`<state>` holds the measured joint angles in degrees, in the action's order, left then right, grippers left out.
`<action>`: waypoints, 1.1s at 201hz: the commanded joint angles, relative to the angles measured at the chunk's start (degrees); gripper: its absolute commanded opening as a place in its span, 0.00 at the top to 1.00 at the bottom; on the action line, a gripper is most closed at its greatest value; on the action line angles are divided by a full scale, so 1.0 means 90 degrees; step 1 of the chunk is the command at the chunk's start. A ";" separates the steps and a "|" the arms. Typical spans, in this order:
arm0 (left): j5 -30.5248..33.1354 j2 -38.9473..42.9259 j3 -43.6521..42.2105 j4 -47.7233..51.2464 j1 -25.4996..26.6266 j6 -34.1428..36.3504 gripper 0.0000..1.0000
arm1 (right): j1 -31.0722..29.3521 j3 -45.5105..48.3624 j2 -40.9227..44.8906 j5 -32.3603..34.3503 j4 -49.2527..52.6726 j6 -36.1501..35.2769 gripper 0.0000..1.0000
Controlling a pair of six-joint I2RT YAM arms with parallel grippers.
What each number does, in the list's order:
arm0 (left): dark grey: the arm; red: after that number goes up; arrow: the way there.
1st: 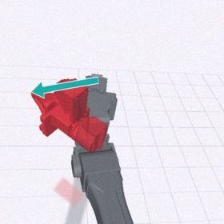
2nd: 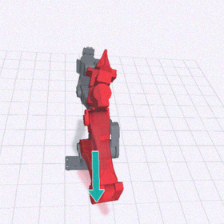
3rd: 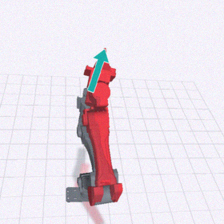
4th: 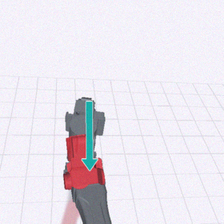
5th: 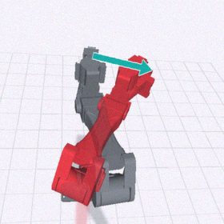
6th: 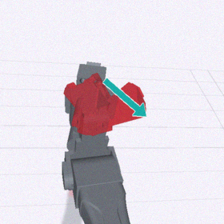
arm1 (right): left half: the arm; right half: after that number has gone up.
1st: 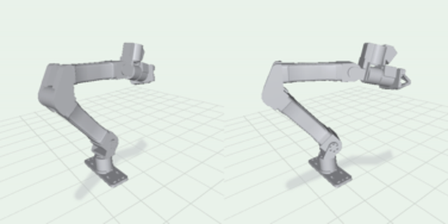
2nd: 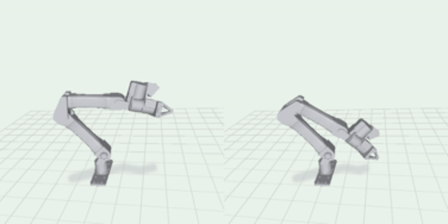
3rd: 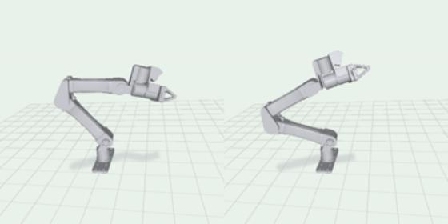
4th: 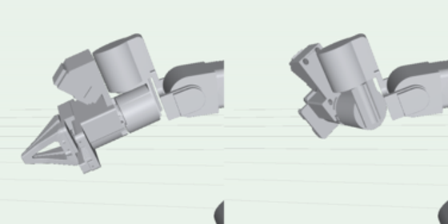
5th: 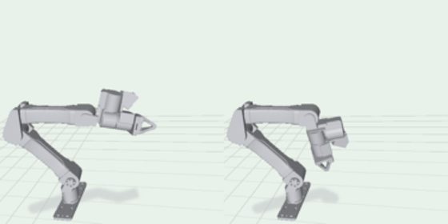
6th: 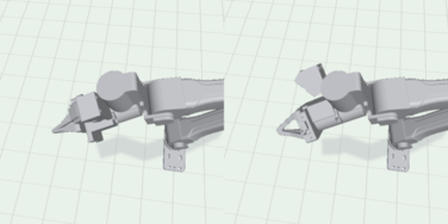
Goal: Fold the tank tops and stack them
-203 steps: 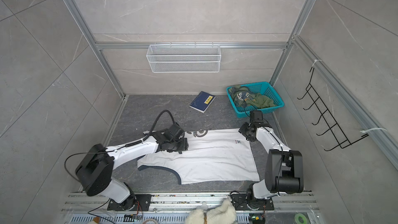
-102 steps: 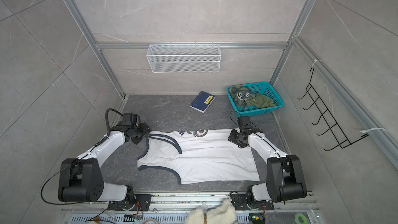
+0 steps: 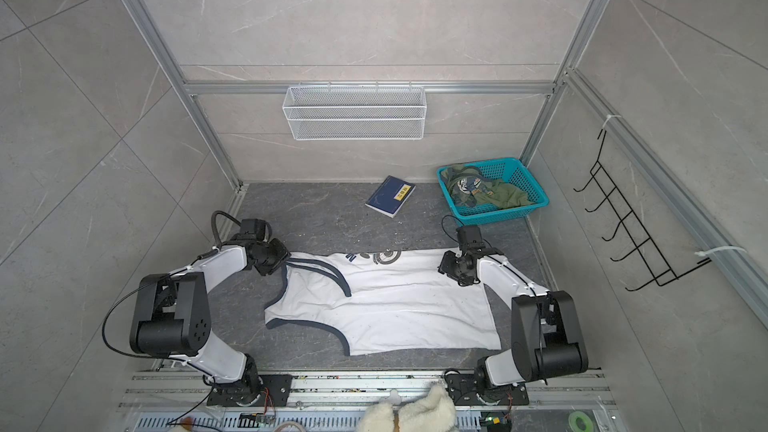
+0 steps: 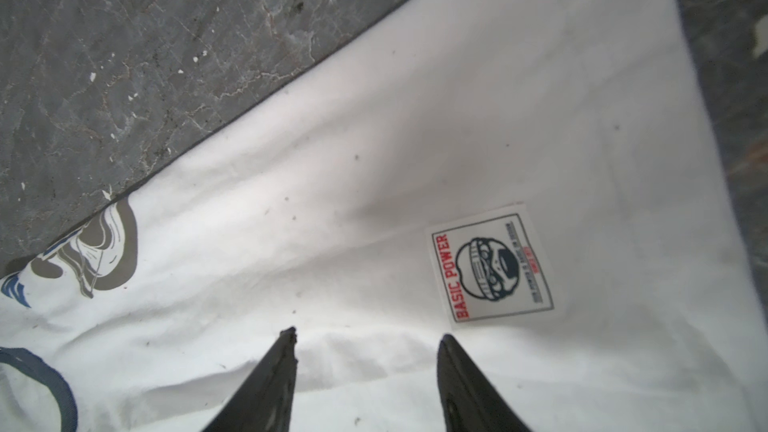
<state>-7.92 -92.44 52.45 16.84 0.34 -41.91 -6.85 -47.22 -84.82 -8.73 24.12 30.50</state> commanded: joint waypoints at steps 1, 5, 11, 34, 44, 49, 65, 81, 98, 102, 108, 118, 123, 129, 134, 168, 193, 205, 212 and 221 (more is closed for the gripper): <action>-0.0071 -0.0069 0.0185 -0.0167 -0.0023 0.0120 0.67 | -0.0010 -0.0110 -0.0282 -0.0010 -0.0034 0.0179 0.42; -0.0052 -0.0070 0.0184 -0.0170 -0.0028 0.0131 0.70 | -0.0014 -0.0140 -0.0336 -0.0002 -0.0029 0.0188 0.42; -0.0021 -0.0070 0.0171 -0.0170 -0.0034 0.0135 0.75 | -0.0019 -0.0182 -0.0407 0.0019 -0.0030 0.0222 0.42; -0.0093 0.0027 0.0061 -0.0269 -0.0046 0.0174 0.89 | 0.0032 -0.0261 -0.0614 0.0134 -0.0062 0.0352 0.42; -0.0157 0.0192 0.0000 -0.0290 -0.0047 0.0188 0.93 | 0.0088 -0.0310 -0.0730 0.0211 -0.0031 0.0425 0.42; -0.0186 0.0290 -0.0021 -0.0280 -0.0047 0.0210 0.95 | 0.0110 -0.0333 -0.0779 0.0227 -0.0032 0.0446 0.42; -0.0159 0.0703 -0.0071 -0.0174 -0.0042 0.0267 0.99 | 0.0197 -0.0379 -0.0920 0.0309 -0.0014 0.0524 0.42; 0.0116 0.1208 -0.0224 -0.0112 -0.0047 0.0287 0.99 | 0.0314 -0.0399 -0.1046 0.0383 0.0000 0.0598 0.42; 0.0330 0.1723 -0.0647 -0.0322 -0.0047 0.0161 1.00 | 0.0446 -0.0346 -0.1103 0.0372 -0.0037 0.0654 0.42; 0.0336 0.1810 -0.0770 -0.0393 -0.0047 0.0123 1.00 | 0.0479 -0.0319 -0.1105 0.0352 -0.0059 0.0659 0.42; 0.0348 0.1908 -0.0934 -0.0455 -0.0047 0.0049 0.99 | 0.0505 -0.0287 -0.1101 0.0320 -0.0104 0.0673 0.43; 0.0346 0.1991 -0.1186 -0.0599 -0.0047 -0.0066 0.97 | 0.0513 -0.0247 -0.1096 0.0306 -0.0128 0.0670 0.43; 0.0324 0.1992 -0.1318 -0.0727 -0.0047 -0.0089 0.96 | 0.0516 -0.0229 -0.1084 0.0301 -0.0149 0.0673 0.43; 0.0305 0.1960 -0.1463 -0.0852 -0.0047 -0.0075 0.96 | 0.0515 -0.0200 -0.1060 0.0279 -0.0187 0.0654 0.43; 0.0301 0.1899 -0.1544 -0.0931 -0.0045 -0.0062 0.95 | 0.0517 -0.0189 -0.1047 0.0267 -0.0194 0.0645 0.43; 0.0300 0.1326 -0.1731 -0.1319 -0.0104 0.0120 0.95 | 0.0517 -0.0178 -0.0922 0.0261 -0.0209 0.0624 0.43; 0.0382 0.1173 -0.1796 -0.1446 -0.0190 0.0131 0.95 | 0.0515 -0.0200 -0.0818 0.0407 -0.0114 0.0611 0.43; 0.0387 0.1072 -0.1771 -0.1442 -0.0250 0.0169 0.93 | 0.0517 -0.0208 -0.0766 0.0504 -0.0073 0.0593 0.43; 0.0361 0.0997 -0.1738 -0.1415 -0.0303 0.0198 0.92 | 0.0516 -0.0216 -0.0736 0.0538 -0.0063 0.0577 0.43; 0.0341 0.0915 -0.1672 -0.1344 -0.0343 0.0237 0.91 | 0.0516 -0.0214 -0.0661 0.0542 -0.0054 0.0567 0.43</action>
<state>-5.98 -82.52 35.88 6.15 -1.41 -41.36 -2.55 -49.98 -92.79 -6.59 22.46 35.40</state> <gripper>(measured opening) 0.080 0.574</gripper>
